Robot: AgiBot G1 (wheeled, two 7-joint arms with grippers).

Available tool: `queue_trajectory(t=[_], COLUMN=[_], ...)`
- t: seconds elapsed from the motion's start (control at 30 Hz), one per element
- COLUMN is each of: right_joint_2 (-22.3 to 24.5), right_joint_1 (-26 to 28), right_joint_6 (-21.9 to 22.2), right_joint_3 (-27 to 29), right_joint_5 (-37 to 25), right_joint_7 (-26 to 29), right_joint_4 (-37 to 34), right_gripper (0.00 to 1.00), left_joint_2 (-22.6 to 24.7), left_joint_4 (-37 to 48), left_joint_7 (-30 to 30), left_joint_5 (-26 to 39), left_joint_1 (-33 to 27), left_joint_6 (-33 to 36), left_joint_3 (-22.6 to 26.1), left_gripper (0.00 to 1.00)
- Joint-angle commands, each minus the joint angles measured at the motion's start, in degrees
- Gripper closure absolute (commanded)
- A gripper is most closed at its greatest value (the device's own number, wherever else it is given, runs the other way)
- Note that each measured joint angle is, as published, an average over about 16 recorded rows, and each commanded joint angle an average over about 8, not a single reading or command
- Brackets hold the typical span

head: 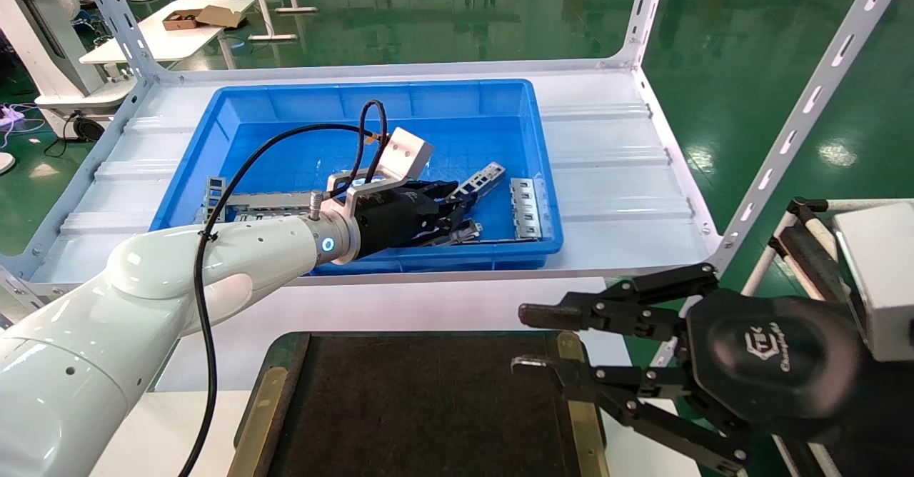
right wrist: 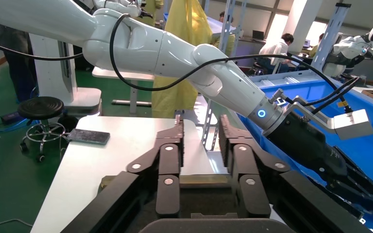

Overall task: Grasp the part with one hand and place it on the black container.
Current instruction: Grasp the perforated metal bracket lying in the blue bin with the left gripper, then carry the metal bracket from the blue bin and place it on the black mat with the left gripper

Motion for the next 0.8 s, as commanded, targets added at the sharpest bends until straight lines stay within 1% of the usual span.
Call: queue_trajectory(t=[0.03,0.23,0.43,0.63,0.8], right_joint_2=[0.00,0.00,0.01,0.01,0.01], right_joint_1=[0.00,0.00,0.00,0.01,0.01], right_joint_6=[0.00,0.00,0.01,0.01,0.01], right_joint_3=[0.00,-0.01,-0.01,-0.02,-0.03], right_joint_5=[0.00,0.01,0.01,0.01,0.02], right_joint_7=[0.00,0.00,-0.01,-0.01,-0.01], right_joint_4=[0.00,0.00,0.00,0.00,0.00], right_gripper=[1.00,1.00,1.00,1.00,1.00], left_joint_2=[0.01,-0.30,-1.95,-5.32,-9.30], left_joint_4=[0.15,-0.01,-0.80,-4.29,-10.36], left_joint_7=[0.18,1.29,3.12,4.82,4.32], left_joint_5=[-0.80,-4.49,-8.40,-12.02,-14.42], left_joint_1=[0.09,-0.56,-1.68,-0.68,1.72], left_joint_6=[-0.32,-0.05,3.64,9.57,14.55], left_joint_3=[0.18,-0.65,-2.71,-5.10,-6.25], left_gripper=[1.00,1.00,1.00,1.00,1.00])
